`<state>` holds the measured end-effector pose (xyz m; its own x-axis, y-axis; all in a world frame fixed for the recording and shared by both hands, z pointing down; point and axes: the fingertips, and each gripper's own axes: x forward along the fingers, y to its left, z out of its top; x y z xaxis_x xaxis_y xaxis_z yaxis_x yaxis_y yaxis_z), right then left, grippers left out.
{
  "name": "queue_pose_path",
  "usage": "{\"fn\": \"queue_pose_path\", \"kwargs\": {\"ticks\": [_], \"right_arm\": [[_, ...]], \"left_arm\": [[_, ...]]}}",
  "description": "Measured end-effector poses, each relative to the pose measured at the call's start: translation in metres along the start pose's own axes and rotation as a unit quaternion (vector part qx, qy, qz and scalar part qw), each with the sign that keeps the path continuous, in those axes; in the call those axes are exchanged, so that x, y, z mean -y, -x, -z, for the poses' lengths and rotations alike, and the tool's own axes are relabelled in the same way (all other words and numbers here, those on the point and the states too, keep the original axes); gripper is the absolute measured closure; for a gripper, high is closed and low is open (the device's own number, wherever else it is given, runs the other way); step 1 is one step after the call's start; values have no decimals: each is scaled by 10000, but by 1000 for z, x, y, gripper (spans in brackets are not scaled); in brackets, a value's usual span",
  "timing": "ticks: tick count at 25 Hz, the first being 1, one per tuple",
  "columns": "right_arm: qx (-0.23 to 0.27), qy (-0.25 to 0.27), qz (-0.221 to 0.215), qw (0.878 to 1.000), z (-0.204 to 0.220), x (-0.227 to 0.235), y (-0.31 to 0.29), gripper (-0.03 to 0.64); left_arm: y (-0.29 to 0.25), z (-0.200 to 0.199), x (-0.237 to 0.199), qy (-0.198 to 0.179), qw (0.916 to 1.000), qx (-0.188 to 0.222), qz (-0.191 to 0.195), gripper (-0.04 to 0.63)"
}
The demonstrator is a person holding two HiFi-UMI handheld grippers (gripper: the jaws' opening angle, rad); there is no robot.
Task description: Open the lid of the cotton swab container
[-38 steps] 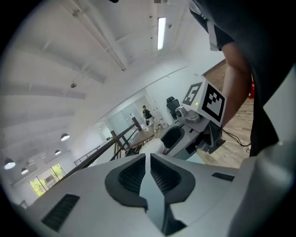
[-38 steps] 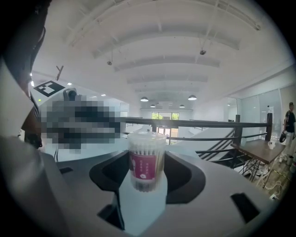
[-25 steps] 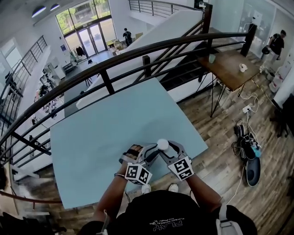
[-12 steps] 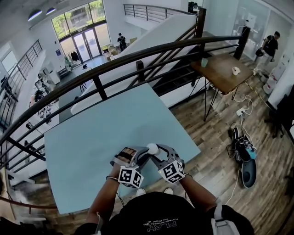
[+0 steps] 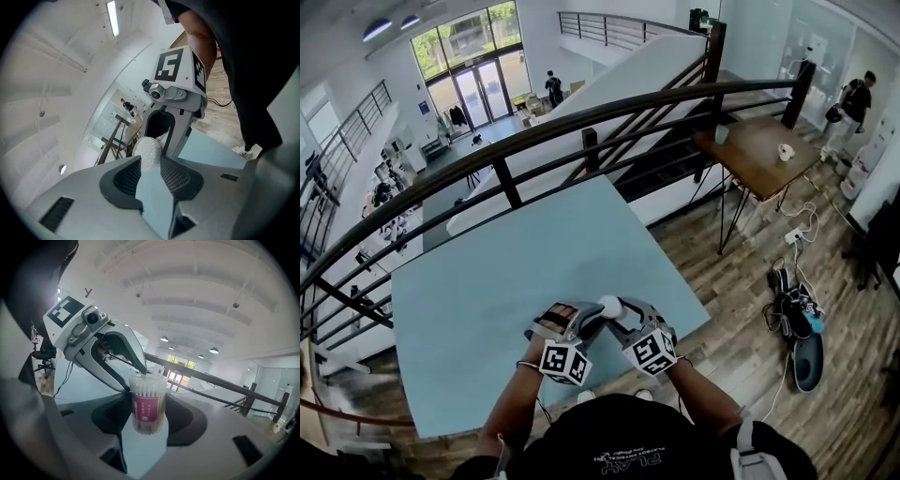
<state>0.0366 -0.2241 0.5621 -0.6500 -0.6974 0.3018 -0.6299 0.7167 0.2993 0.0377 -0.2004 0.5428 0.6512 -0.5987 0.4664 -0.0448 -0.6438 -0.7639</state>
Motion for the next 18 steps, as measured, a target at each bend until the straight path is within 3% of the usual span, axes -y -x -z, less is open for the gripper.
{"fn": "queue_pose_path", "kwargs": {"ticks": [18], "right_arm": [[58,154,-47,9999,-7,-1,-5,394]], "left_arm": [[5,6,-4,40,10000,-12,-74,477]]}}
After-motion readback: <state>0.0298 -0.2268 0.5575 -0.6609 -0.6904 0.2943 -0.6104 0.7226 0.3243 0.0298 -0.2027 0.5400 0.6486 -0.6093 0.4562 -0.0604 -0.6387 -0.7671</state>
